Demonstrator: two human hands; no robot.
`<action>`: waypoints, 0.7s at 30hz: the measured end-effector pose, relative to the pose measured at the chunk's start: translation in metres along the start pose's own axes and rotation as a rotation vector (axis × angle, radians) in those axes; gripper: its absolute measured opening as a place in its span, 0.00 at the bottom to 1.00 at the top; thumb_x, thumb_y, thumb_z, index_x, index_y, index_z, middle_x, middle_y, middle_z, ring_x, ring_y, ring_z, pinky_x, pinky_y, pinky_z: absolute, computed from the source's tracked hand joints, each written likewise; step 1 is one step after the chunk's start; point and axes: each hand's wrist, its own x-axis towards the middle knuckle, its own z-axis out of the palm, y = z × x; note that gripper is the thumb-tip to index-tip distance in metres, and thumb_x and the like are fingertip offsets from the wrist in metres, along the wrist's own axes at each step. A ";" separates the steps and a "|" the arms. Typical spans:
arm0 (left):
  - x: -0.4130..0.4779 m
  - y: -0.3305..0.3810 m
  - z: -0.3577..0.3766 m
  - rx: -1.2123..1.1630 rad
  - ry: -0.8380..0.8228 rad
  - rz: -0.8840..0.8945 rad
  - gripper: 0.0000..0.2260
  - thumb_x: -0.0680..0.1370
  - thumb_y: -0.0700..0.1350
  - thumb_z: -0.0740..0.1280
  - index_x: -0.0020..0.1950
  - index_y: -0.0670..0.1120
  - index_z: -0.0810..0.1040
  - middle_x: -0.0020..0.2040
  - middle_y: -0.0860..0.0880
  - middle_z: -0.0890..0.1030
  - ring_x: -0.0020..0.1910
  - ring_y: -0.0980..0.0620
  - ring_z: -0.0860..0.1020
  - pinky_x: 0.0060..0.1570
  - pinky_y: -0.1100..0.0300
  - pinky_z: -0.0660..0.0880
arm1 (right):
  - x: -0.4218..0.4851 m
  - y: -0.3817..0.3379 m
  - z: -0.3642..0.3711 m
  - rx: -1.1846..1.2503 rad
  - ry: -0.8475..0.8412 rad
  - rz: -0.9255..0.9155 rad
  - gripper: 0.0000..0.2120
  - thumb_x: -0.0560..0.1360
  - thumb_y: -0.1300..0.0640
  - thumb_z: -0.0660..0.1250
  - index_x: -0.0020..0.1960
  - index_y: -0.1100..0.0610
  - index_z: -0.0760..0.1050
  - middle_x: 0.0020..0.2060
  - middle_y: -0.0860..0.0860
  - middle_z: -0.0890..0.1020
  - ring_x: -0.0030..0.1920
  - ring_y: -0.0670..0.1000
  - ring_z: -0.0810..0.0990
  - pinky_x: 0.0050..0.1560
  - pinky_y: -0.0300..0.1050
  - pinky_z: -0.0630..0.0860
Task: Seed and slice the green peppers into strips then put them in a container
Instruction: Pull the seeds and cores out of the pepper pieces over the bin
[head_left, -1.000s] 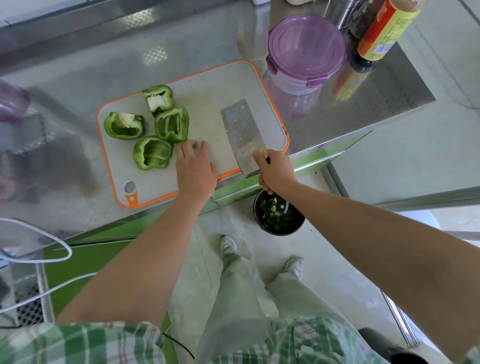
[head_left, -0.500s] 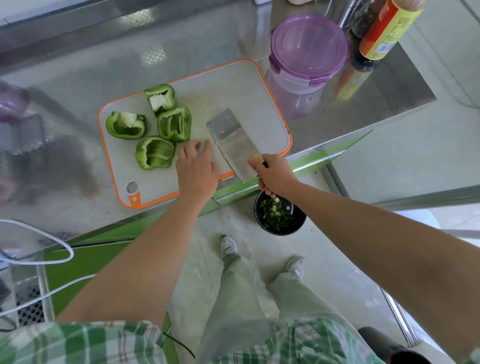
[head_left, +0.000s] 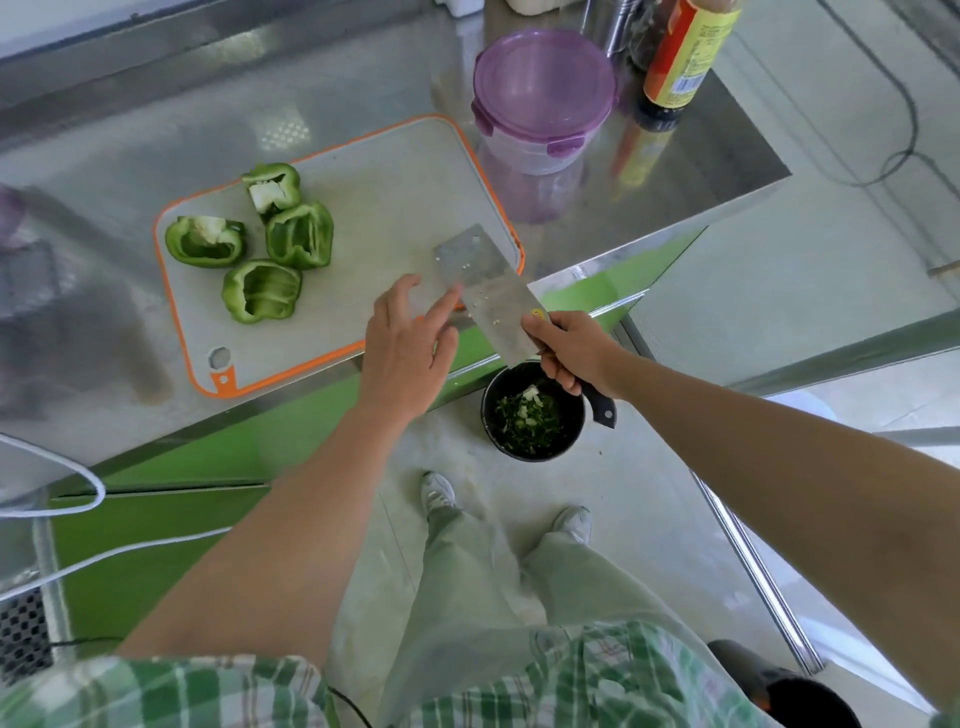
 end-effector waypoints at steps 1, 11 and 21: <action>-0.006 0.010 0.005 0.002 -0.012 0.050 0.22 0.80 0.52 0.52 0.72 0.51 0.71 0.69 0.38 0.66 0.64 0.38 0.67 0.62 0.44 0.67 | -0.008 0.007 -0.008 0.003 -0.003 0.005 0.19 0.81 0.47 0.60 0.35 0.56 0.64 0.23 0.55 0.71 0.17 0.50 0.64 0.18 0.36 0.61; -0.054 0.108 0.063 -0.008 -0.289 0.317 0.26 0.80 0.64 0.40 0.75 0.64 0.63 0.78 0.41 0.55 0.73 0.35 0.58 0.71 0.40 0.56 | -0.074 0.080 -0.073 0.013 -0.015 0.210 0.16 0.80 0.54 0.57 0.35 0.57 0.66 0.22 0.53 0.68 0.18 0.49 0.61 0.20 0.35 0.59; -0.060 0.131 0.109 -0.101 -0.481 0.247 0.24 0.76 0.66 0.36 0.72 0.75 0.51 0.80 0.49 0.44 0.77 0.45 0.45 0.73 0.44 0.43 | -0.090 0.132 -0.085 0.069 0.018 0.375 0.13 0.77 0.54 0.57 0.34 0.56 0.67 0.24 0.53 0.69 0.20 0.50 0.62 0.22 0.35 0.59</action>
